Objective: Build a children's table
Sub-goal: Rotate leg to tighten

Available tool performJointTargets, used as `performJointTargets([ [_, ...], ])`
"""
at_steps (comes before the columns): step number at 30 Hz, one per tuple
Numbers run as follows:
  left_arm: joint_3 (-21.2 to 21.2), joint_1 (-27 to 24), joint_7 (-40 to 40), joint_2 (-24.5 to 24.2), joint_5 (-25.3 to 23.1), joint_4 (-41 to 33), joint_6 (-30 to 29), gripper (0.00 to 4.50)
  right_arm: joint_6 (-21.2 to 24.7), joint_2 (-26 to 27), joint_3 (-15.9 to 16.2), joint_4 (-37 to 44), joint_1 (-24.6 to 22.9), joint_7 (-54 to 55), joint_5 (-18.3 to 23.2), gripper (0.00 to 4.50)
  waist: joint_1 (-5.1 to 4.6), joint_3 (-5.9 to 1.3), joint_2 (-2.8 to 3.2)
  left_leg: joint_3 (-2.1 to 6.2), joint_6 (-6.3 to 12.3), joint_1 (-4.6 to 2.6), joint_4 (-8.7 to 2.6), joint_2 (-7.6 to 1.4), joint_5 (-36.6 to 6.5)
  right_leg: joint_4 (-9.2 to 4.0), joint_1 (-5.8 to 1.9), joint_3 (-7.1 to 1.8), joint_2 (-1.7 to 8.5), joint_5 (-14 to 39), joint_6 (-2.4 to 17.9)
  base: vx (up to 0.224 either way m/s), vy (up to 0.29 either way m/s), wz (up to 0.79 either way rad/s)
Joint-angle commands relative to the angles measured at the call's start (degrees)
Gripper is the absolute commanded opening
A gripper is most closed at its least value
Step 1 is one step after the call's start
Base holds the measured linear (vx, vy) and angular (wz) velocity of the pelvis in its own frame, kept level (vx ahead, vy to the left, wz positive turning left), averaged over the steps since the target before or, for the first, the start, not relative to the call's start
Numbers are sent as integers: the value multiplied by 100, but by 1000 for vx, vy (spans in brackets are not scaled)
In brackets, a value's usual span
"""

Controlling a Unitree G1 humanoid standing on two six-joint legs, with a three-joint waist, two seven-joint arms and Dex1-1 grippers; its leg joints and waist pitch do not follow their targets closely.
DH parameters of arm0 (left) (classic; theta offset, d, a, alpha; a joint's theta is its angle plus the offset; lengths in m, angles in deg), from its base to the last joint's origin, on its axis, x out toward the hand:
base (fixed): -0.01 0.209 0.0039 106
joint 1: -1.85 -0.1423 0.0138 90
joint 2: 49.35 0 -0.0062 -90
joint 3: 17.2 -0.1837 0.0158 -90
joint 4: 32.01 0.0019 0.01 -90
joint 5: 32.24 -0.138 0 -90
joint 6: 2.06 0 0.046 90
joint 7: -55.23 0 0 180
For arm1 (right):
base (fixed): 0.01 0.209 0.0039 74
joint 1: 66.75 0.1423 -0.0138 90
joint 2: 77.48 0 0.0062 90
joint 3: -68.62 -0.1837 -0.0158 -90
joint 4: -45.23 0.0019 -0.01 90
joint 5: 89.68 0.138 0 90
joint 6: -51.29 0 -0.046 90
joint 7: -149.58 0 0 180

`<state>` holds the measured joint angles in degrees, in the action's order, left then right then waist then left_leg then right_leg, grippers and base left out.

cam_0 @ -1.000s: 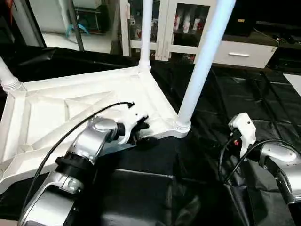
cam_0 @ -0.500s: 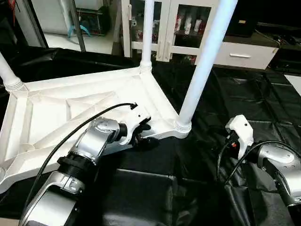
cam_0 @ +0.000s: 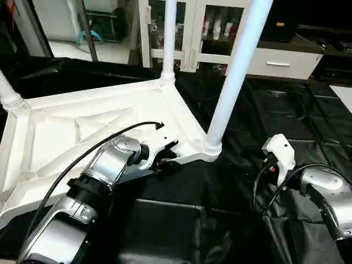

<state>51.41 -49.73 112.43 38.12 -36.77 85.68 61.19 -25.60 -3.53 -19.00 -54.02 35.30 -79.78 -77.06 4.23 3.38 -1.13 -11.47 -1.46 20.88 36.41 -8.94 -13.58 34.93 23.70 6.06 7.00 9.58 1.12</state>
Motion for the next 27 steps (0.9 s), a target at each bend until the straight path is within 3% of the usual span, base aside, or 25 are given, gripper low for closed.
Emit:
performJointTargets([
  [1, -251, -126, 107, -33, -117, 72, -142, 165, -42, -85, -2, -23, 100, -79, -62, 363, -12, -363, -33, 234, 206, -43, -568, -476, -905, -423, -326, -367, 359, 1326, 1291, 0, 0, 0],
  [5, -344, -266, 206, -30, -109, -50, 235, 139, -46, -57, -69, 19, 96, -41, -16, 363, -42, -360, -66, 235, 231, -30, -566, -473, -933, -445, -322, -365, 361, 1497, 1236, 0, 0, 0],
  [8, -429, -363, 274, -95, -161, -85, 499, 118, -21, -55, -97, 49, 79, -58, 34, 363, -61, -365, -52, 240, 252, -37, -567, -485, -907, -435, -307, -368, 361, 1469, 1235, 0, 0, 0],
  [9, -485, -456, 381, -154, -166, -103, 898, 95, 10, -45, -133, 85, 56, -80, 104, 363, -68, -366, -72, 240, 288, -29, -566, -480, -869, -432, -309, -368, 353, 1404, 1239, 0, 0, 0],
  [11, -524, -552, 549, -209, -119, -166, 1129, 81, 54, -43, -174, 144, 28, -104, 184, 363, -63, -372, -48, 243, 313, -31, -565, -483, -830, -414, -311, -371, 358, 1312, 1257, 0, 0, 0],
  [12, -519, -815, 702, -294, 1, -376, 1387, 77, 153, -55, -279, 296, -43, -267, 439, 363, -76, -375, -75, 236, 334, -27, -563, -496, -812, -395, -318, -376, 360, 1203, 1292, 0, 0, 0],
  [13, -519, -815, 702, -294, 1, -376, 1387, 65, 153, -55, -279, 296, -43, -267, 439, 363, -66, -376, -68, 241, 362, -19, -561, -500, -789, -379, -331, -379, 370, 1146, 1311, 0, 0, 0],
  [14, -520, -1004, 812, -367, 79, -513, 1595, 51, 175, -104, -304, 399, -101, -441, 576, 363, -78, -358, -120, 224, 410, -11, -573, -499, -836, -402, -320, -380, 357, 1275, 1293, 0, 0, 0],
  [16, -511, -1102, 892, -407, 134, -579, 1711, 40, 213, -130, -306, 459, -134, -522, 640, 363, -53, -338, -108, 210, 385, -48, -576, -500, -943, -440, -288, -392, 374, 1645, 1213, 0, 0, 0],
  [19, -458, -1332, 1050, -504, 283, -839, 1772, 25, 323, -210, -293, 696, -238, -716, 809, 363, -43, -306, -142, 187, 282, -116, -602, -500, -1154, -487, -240, -419, 364, 2015, 1120, 0, 0, 0],
  [20, -454, -1393, 1110, -552, 329, -946, 1717, 13, 344, -264, -269, 767, -281, -823, 856, 363, -35, -286, -93, 181, 209, -155, -626, -504, -1291, -517, -211, -430, 349, 2177, 1082, 0, 0, 0],
  [21, -467, -1436, 1155, -601, 331, -1003, 1728, 7, 359, -316, -242, 808, -320, -922, 884, 363, -40, -301, -118, 180, 154, -164, -630, -510, -1350, -508, -223, -442, 344, 2181, 1055, 0, 0, 0],
  [27, -522, -1448, 1275, -724, 253, -1121, 1851, 1, 362, -556, 89, 961, -526, -1333, 735, 363, -50, -293, -95, 198, 125, -113, -653, -500, -1361, -512, -254, -458, 349, 2230, 998, 0, 0, 0],
])
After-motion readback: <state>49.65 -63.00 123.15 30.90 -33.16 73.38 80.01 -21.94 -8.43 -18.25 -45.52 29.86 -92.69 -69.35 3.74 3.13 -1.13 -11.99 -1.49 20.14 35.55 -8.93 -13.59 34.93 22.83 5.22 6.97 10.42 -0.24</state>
